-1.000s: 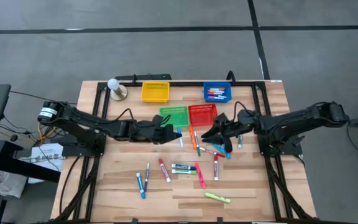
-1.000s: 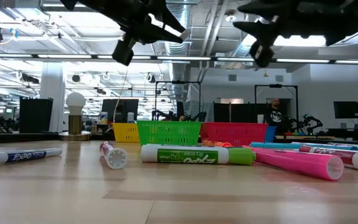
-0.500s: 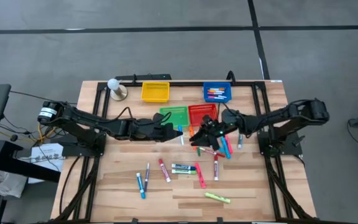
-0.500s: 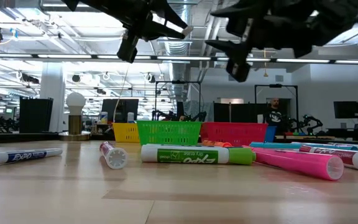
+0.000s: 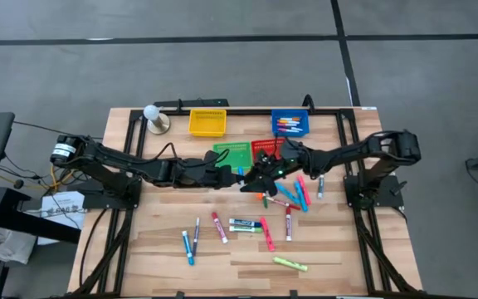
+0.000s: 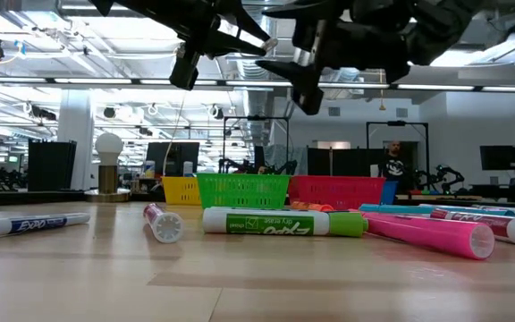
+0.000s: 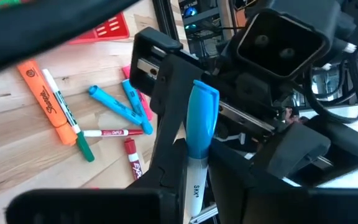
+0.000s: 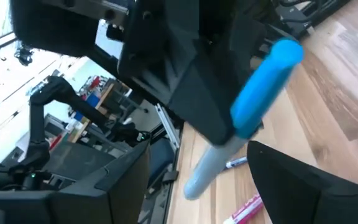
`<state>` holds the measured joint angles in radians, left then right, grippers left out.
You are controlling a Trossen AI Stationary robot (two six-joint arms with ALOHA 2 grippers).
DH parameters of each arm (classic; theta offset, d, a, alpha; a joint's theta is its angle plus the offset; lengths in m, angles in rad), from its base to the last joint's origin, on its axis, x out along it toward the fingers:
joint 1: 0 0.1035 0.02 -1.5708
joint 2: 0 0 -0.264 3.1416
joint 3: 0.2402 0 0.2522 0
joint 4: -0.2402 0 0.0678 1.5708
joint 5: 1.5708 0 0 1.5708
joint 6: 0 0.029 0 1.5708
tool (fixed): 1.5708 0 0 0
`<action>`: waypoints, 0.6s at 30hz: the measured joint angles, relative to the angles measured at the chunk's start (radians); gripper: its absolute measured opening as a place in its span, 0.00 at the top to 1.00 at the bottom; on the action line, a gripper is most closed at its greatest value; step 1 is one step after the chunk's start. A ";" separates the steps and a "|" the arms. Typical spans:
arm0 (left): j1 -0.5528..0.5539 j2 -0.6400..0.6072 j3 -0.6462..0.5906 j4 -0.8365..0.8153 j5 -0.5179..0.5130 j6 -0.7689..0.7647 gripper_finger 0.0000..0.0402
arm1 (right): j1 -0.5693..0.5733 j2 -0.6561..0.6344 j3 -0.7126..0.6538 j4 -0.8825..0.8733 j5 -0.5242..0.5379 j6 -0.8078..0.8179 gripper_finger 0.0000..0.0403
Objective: Pick & Place Markers
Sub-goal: Put the small blue highlighter pen into the blue bin
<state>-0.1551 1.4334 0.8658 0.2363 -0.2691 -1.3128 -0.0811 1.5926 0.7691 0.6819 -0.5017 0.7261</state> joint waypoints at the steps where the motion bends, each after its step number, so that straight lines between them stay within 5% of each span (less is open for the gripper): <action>1: 0.000 0.000 0.000 -0.001 0.000 0.000 0.86 | 0.000 0.009 0.006 0.000 0.000 0.000 0.36; 8: 0.000 0.000 0.000 -0.009 0.000 0.000 0.86 | 0.000 0.049 0.033 -0.003 0.000 0.016 0.42; 18: 0.000 0.000 0.000 -0.011 0.000 0.000 0.86 | 0.000 0.043 0.033 -0.004 0.001 0.010 0.76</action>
<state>-0.1551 1.4334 0.8661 0.2249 -0.2694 -1.3128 -0.0814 1.6352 0.8024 0.6781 -0.5003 0.7361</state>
